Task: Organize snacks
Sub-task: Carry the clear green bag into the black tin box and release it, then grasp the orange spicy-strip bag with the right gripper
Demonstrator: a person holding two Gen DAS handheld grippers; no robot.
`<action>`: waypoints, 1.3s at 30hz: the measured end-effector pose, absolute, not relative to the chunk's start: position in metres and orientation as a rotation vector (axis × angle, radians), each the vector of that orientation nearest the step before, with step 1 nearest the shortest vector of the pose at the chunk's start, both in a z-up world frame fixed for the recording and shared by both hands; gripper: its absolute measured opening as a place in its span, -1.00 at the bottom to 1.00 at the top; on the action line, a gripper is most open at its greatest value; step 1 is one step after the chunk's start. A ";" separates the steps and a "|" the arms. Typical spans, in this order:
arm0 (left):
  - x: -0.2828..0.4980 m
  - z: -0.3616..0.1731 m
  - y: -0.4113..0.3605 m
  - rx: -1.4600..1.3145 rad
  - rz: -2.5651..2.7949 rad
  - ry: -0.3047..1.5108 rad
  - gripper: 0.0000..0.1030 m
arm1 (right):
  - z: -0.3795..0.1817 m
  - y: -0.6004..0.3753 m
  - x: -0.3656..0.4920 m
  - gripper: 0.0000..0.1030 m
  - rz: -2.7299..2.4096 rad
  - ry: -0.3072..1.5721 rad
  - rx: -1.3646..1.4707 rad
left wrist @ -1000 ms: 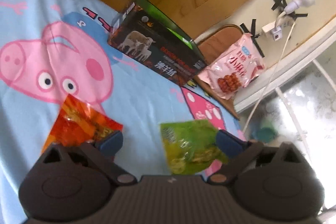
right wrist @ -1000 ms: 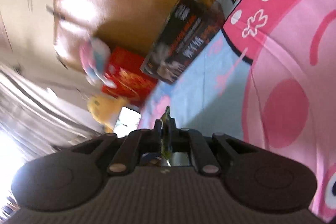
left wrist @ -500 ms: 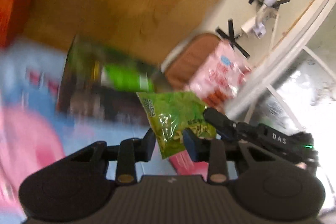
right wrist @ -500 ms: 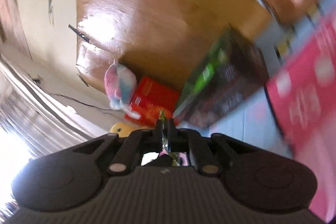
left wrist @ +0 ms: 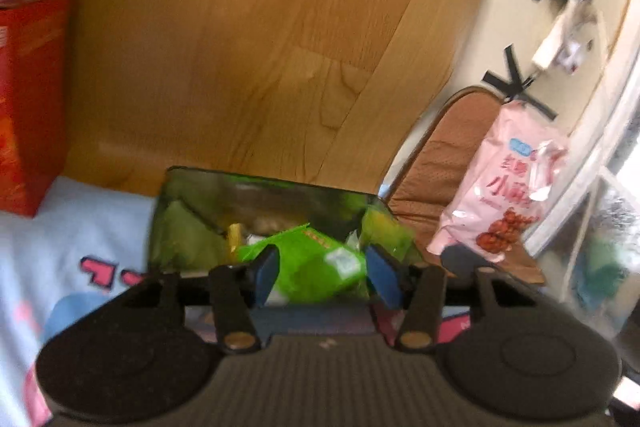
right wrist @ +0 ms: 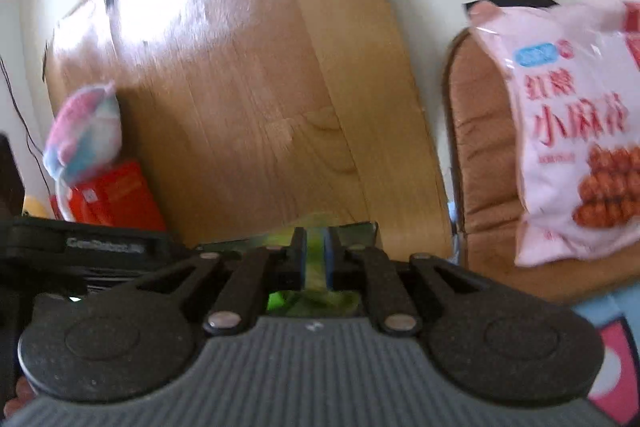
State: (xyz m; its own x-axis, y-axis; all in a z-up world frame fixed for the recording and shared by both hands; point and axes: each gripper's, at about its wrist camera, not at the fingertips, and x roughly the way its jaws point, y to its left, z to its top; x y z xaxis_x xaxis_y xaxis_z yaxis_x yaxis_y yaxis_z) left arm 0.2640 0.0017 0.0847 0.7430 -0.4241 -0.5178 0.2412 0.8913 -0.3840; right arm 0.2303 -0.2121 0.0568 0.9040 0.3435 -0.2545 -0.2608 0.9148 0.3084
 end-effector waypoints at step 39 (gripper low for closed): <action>0.060 0.001 0.113 -0.417 -0.250 0.729 -0.38 | -0.016 -0.126 0.138 -0.63 0.713 0.849 0.529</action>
State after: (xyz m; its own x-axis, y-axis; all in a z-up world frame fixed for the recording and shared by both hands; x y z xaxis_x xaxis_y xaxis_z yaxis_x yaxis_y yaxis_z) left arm 0.0604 0.1133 0.0013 0.7212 -0.3622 -0.5905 0.0769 0.8890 -0.4514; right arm 0.1380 -0.1256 -0.0158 0.4586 0.7447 -0.4848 -0.3493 0.6528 0.6722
